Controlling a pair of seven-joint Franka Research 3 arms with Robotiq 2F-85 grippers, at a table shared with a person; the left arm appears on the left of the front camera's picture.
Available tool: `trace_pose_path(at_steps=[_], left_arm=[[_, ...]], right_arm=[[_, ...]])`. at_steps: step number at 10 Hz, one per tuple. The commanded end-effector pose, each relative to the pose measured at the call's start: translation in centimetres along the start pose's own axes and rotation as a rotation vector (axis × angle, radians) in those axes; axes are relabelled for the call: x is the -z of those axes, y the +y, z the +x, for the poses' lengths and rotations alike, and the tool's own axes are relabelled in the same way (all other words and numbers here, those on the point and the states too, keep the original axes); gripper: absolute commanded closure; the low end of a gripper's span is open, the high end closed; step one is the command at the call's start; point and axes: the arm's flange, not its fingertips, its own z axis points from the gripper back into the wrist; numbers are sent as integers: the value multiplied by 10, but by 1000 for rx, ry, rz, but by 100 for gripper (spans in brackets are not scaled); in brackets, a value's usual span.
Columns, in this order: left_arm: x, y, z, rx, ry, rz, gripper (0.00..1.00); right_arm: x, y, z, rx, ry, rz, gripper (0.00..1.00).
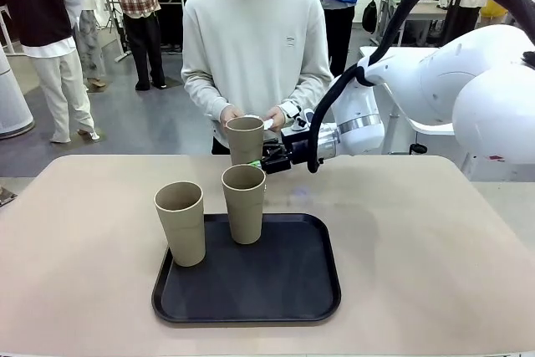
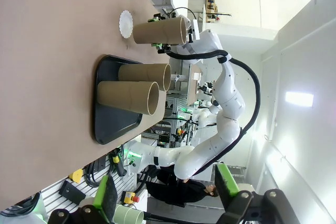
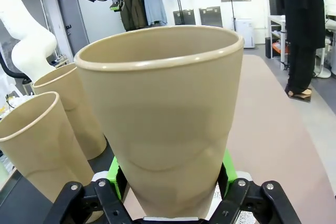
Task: Place coasters on the table and set cups on them.
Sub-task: Pick up one Reusable plastic cup and place it on a coaster set by the human.
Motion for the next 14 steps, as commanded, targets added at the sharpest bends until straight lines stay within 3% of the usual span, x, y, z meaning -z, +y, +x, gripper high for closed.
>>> trace_pose_path(at_steps=[1, 2, 3, 6, 14], left_arm=[[-1, -2, -1, 6, -3, -13, 0], [-1, -2, -1, 6, -3, -13, 0], [-1, -2, -1, 6, -3, -13, 0], [-1, -2, -1, 6, -3, -13, 0], [-1, -2, -1, 6, -3, -13, 0]], right_arm=[[1, -10, 3, 20, 12, -10, 18], [3, -5, 9, 39, 12, -63, 18], [0, -1, -3, 6, 1, -2, 18], [0, -2, -3, 14, 6, -17, 18], [7, -35, -18, -62, -26, -66, 18]])
